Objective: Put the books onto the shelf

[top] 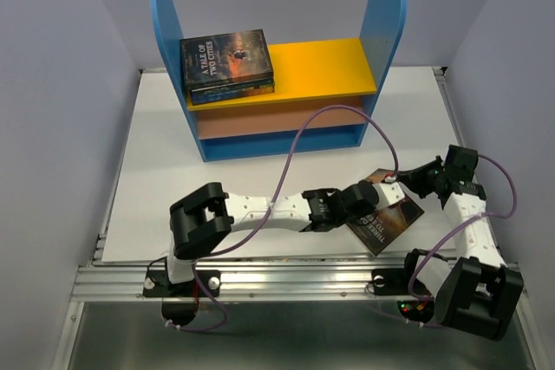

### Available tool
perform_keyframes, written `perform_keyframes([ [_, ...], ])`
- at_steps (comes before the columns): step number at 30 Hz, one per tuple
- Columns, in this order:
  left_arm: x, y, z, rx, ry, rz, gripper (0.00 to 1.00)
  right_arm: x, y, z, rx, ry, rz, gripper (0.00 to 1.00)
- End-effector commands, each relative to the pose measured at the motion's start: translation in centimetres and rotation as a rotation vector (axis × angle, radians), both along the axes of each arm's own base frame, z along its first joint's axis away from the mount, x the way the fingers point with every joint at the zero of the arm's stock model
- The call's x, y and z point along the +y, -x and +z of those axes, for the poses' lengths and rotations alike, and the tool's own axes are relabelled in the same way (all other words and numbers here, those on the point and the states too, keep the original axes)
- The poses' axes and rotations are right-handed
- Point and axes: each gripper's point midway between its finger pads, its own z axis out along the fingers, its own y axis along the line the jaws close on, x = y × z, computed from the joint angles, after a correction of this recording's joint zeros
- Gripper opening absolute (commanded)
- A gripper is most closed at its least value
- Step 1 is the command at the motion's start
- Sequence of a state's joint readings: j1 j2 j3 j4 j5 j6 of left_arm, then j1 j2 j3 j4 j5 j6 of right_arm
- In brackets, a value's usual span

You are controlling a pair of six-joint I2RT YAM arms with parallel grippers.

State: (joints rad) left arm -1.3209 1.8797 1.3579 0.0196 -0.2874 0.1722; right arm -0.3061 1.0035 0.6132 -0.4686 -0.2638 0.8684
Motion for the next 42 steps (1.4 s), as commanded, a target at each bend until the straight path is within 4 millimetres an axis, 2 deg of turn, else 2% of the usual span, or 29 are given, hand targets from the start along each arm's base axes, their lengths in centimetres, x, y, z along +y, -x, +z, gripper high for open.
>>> perform_keyframes([
  [1,0.3,-0.3,3.3,-0.024,0.077,0.008,0.00,-1.0,-1.1,1.4,-0.063,0.072,0.017,0.01],
  [5,-0.4,-0.1,4.0,-0.013,0.099,-0.010,0.00,-0.3,-1.1,2.2,-0.102,0.053,0.047,0.01],
  [6,-0.6,-0.2,4.2,-0.011,0.096,-0.002,0.30,-0.2,-1.0,2.4,-0.108,0.045,0.044,0.01],
  [7,-0.6,-0.3,4.4,-0.011,0.098,0.009,0.51,-0.2,-0.9,2.4,-0.112,0.044,0.040,0.01],
  [8,-0.8,-0.5,4.8,-0.008,0.106,0.025,0.94,-0.1,-0.6,2.7,-0.121,0.046,0.034,0.01],
  [11,-1.4,-0.5,5.4,-0.002,0.128,0.029,0.99,0.2,-0.1,3.3,-0.137,0.034,0.024,0.01],
  [15,-2.8,-1.3,6.2,-0.022,0.144,0.044,0.99,0.5,0.4,4.0,-0.149,0.015,0.011,0.01],
  [17,-3.4,-1.3,5.9,-0.018,0.127,0.043,0.99,0.6,0.6,4.3,-0.157,0.007,0.000,0.01],
  [20,-5.3,-1.5,6.0,0.000,0.123,0.035,0.99,0.6,1.0,4.3,-0.154,0.002,-0.017,0.01],
  [25,-6.8,-0.4,5.0,0.020,0.108,-0.020,0.99,0.4,1.1,5.2,-0.181,0.010,-0.044,0.01],
  [29,-7.3,-0.7,4.0,0.012,0.078,-0.009,0.93,0.5,0.9,6.0,-0.199,0.006,-0.032,0.01],
  [31,-7.0,-1.4,2.7,-0.009,0.032,0.024,0.86,0.6,0.9,6.1,-0.196,0.006,-0.024,0.01],
  [32,-6.9,-1.6,2.8,-0.019,0.031,0.036,0.86,0.8,0.8,6.3,-0.200,0.002,-0.016,0.01],
  [35,-6.8,-2.1,2.3,-0.036,0.015,0.056,0.73,1.2,0.9,6.5,-0.208,-0.011,0.002,0.01],
  [36,-6.9,-2.2,2.4,-0.038,0.018,0.060,0.59,1.2,0.9,6.5,-0.207,-0.012,0.004,0.01],
  [38,-7.1,-2.1,2.5,-0.036,0.022,0.057,0.43,1.3,0.9,6.4,-0.204,-0.016,0.012,0.01],
  [39,-7.0,-2.3,2.8,-0.046,0.024,0.067,0.22,1.4,1.0,6.5,-0.205,-0.014,0.021,0.01],
  [41,-6.6,-2.8,3.0,-0.075,0.012,0.098,0.00,1.5,0.9,6.8,-0.210,-0.014,0.031,0.01],
  [42,-6.4,-2.9,3.2,-0.084,0.011,0.108,0.00,1.5,1.0,6.8,-0.208,-0.009,0.034,0.01],
])
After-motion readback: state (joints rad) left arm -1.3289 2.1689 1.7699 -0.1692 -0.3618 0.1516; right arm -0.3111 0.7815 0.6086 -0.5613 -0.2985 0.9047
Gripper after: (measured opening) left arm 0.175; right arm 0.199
